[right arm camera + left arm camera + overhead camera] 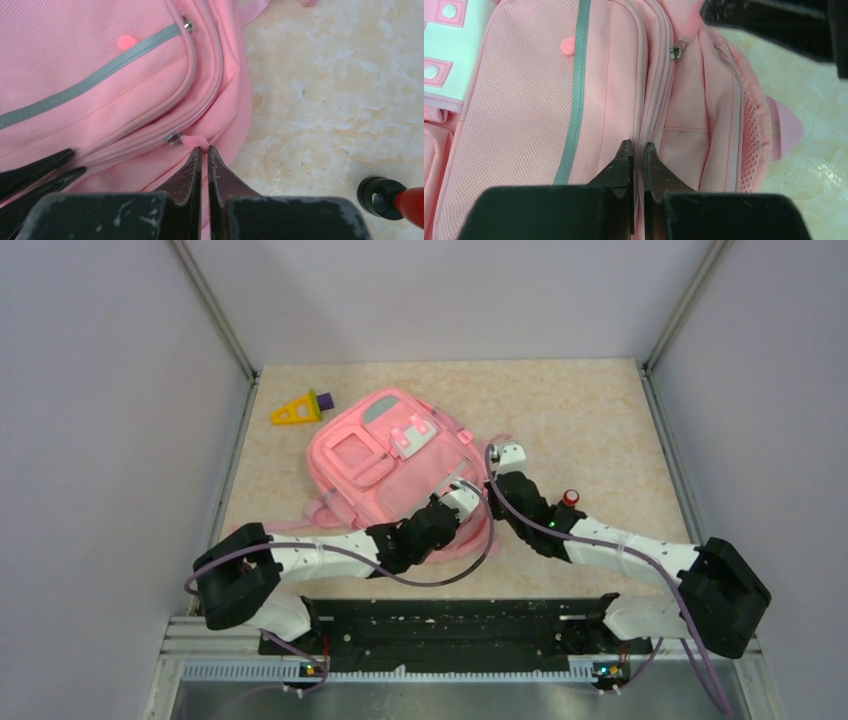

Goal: Pack the student bag
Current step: Zip the student bag at the center of the board.

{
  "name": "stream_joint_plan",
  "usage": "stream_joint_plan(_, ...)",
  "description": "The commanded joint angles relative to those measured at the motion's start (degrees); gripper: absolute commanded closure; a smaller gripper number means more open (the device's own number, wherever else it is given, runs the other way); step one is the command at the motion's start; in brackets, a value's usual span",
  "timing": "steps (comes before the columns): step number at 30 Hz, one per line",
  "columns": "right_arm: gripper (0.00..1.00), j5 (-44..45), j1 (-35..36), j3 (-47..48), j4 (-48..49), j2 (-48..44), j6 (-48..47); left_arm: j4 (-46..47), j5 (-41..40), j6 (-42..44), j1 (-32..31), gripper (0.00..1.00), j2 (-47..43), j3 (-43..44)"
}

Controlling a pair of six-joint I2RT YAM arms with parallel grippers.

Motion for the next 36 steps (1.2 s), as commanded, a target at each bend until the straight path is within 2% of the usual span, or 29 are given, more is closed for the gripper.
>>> stream_joint_plan(1, 1.00, 0.6, -3.9, 4.7, 2.7, 1.9, -4.0, -1.8, -4.4, -0.2, -0.3, 1.00, -6.2, -3.5)
stream_joint_plan(9, 1.00, -1.7, -6.5, 6.2, 4.3, 4.7, -6.0, -9.5, -6.7, -10.6, -2.2, 1.00, -16.0, -8.1)
stream_joint_plan(12, 1.00, -11.6, -6.5, 6.2, 4.1, 2.9, -7.4, -13.0, -7.2, -13.4, -2.3, 1.00, -19.7, -9.3)
stream_joint_plan(13, 0.95, -16.9, -6.6, 5.9, 4.4, 2.0, -8.3, -13.8, -7.7, -14.2, -2.3, 1.00, -21.0, -9.6)
stream_joint_plan(15, 0.75, -28.6, -6.6, 5.4, 4.2, 0.5, -9.6, -15.2, -9.2, -15.8, -2.3, 1.00, -23.5, -10.2)
stream_joint_plan(16, 0.64, -31.7, -6.6, 5.1, 3.8, -0.3, -9.2, -15.8, -9.9, -16.4, -2.3, 1.00, -24.8, -10.5)
stream_joint_plan(18, 0.49, -33.6, -6.6, 4.2, 2.9, -1.5, -8.5, -16.6, -10.7, -17.4, -2.3, 1.00, -27.2, -11.0)
stream_joint_plan(22, 0.33, -43.4, -6.6, 2.4, 3.9, -3.5, -9.1, -17.9, -11.0, -18.7, -2.3, 1.00, -30.5, -11.5)
stream_joint_plan(26, 0.30, -50.5, -6.5, 3.0, 4.5, -1.4, -9.1, -18.8, -10.7, -19.1, -2.3, 1.00, -32.5, -11.5)
stream_joint_plan(31, 0.32, -48.5, -5.4, 3.8, 4.0, 1.8, -9.8, -19.5, -10.9, -19.2, -2.3, 1.00, -34.2, -11.5)
stream_joint_plan(36, 0.39, -46.7, -4.5, 4.7, 3.9, 4.2, -10.5, -19.5, -10.9, -19.2, -2.3, 1.00, -34.3, -11.6)
